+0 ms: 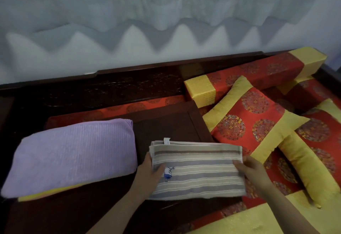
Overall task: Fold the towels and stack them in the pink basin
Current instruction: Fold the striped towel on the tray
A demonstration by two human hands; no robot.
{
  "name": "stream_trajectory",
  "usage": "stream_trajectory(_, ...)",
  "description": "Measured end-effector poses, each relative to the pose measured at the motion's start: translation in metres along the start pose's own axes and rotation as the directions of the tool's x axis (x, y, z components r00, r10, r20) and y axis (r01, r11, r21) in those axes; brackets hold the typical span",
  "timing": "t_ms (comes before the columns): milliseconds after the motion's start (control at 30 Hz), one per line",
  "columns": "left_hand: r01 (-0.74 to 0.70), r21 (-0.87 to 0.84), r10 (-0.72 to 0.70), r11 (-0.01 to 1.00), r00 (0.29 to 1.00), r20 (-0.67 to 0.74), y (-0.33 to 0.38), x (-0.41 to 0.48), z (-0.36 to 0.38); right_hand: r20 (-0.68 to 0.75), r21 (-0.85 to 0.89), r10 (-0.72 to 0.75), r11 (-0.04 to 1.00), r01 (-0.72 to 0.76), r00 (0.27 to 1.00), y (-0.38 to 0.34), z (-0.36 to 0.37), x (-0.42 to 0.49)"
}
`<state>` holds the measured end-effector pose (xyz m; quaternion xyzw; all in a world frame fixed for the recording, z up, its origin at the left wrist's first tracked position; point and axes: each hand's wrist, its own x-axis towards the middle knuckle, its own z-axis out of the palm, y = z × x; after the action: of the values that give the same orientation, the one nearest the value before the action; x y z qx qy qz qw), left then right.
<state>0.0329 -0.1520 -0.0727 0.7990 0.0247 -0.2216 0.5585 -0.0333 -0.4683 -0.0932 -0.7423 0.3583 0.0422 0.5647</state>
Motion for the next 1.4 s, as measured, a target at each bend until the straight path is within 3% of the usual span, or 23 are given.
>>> stream_trajectory(133, -0.198, 0.038, 0.201, 0.98, 0.966, -0.163, 0.036, -0.031, -0.075, 0.085, -0.021, -0.26, 0.965, 0.263, 0.962, -0.079, 0.033, -0.034)
stream_trajectory(300, -0.133, -0.101, 0.092, 0.986, 0.937, -0.336, 0.054, -0.063, -0.216, 0.295, 0.07, -0.362, 0.931, 0.357, 0.884, -0.165, 0.119, -0.058)
stream_trajectory(367, -0.067, -0.235, -0.008, 0.97, 0.952, -0.306, 0.044, -0.071, -0.266, 0.364, 0.097, -0.346, 0.937, 0.335, 0.865, -0.184, 0.168, -0.063)
stream_trajectory(500, 0.042, -0.339, -0.155, 0.94, 0.937, -0.314, -0.007, -0.052, -0.324, 0.423, 0.105, -0.273, 0.962, 0.252, 0.864, -0.191, 0.252, -0.06)
stream_trajectory(700, 0.189, -0.396, -0.333, 0.899, 0.881, -0.336, -0.08, -0.016, -0.346, 0.371, -0.009, -0.169, 0.983, 0.185, 0.913, -0.163, 0.322, -0.045)
stream_trajectory(833, 0.19, -0.397, -0.344, 0.898, 0.865, -0.365, -0.094, -0.007, -0.339, 0.28, -0.085, -0.119, 0.985, 0.148, 0.953, -0.143, 0.329, -0.038)
stream_trajectory(1000, 0.12, -0.261, -0.221, 0.958, 0.887, -0.404, -0.093, 0.0, -0.337, 0.155, -0.072, -0.199, 0.975, 0.212, 0.968, -0.143, 0.322, -0.045)
stream_trajectory(1100, 0.17, -0.181, -0.229, 0.969, 0.892, -0.389, -0.098, 0.001, -0.334, 0.16, -0.173, -0.207, 0.957, 0.233, 0.965, -0.133, 0.321, -0.046)
stream_trajectory(1167, 0.223, -0.036, -0.217, 0.974, 0.875, -0.433, -0.094, -0.003, -0.335, 0.183, -0.271, -0.227, 0.924, 0.271, 0.957, -0.132, 0.314, -0.045)
stream_trajectory(1267, 0.159, 0.346, 0.054, 0.925, 0.845, -0.532, -0.076, -0.011, -0.34, 0.212, -0.408, -0.366, 0.809, 0.423, 0.906, -0.141, 0.289, -0.047)
stream_trajectory(1333, 0.051, 0.432, 0.189, 0.9, 0.848, -0.495, -0.046, -0.019, -0.325, 0.182, -0.463, -0.466, 0.736, 0.493, 0.866, -0.147, 0.251, -0.057)
stream_trajectory(1400, -0.078, 0.452, 0.303, 0.889, 0.84, -0.45, -0.012, -0.027, -0.296, 0.128, -0.453, -0.516, 0.73, 0.512, 0.847, -0.149, 0.2, -0.07)
